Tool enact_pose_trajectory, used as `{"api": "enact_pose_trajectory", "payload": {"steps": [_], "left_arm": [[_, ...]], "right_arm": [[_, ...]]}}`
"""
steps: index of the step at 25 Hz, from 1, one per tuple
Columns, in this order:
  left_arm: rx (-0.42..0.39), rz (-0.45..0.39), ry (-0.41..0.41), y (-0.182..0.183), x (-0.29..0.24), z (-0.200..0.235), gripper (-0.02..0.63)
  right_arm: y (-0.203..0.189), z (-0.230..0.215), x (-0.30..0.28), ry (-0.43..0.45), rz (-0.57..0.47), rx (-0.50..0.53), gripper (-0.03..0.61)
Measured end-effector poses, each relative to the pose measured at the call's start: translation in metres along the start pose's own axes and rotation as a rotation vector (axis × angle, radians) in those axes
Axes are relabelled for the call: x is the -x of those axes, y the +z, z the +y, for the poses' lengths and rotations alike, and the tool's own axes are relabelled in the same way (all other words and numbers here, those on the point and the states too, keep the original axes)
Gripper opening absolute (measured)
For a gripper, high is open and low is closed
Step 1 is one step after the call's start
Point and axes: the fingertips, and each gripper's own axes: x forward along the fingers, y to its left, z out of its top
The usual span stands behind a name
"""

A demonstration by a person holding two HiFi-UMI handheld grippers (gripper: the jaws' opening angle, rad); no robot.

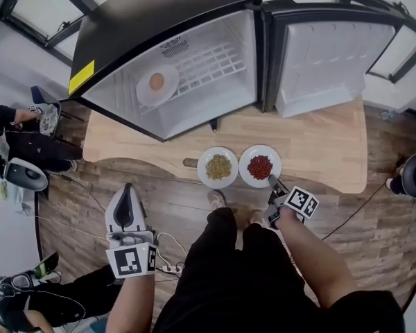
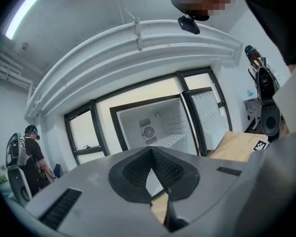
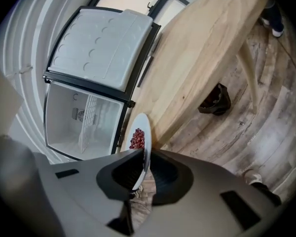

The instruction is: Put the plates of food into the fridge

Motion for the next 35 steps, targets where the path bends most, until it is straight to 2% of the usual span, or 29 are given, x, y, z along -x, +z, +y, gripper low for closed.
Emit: {"api": "enact_pose_trajectory", "payload": {"steps": [5,14,27,35], "left_arm": [[-0.007,-0.008,0.009,0.0,-0.003,0.01,0.005],[0.049,-0.059,-0.024,0.001,-0.028,0.012,0.005],[0.144,-0.07,-0.041,-0.006,-0.061,0.033,0.005],[0.182,-0.083,-0.032,-0.009,-0.082,0.058,0.005]], "right_arm": [[0.004,0.016,0.007,0.026,-0.017,-0.068,0.031],[0.017,0.061,0.029,0.076,-0.042,-0.075,0.031],[0.052,0.18,0.025,0.217,-0.068,-0.001,0.031],[0.072,0.234,-0.003,0.246,-0.086,0.069,0.031]]}}
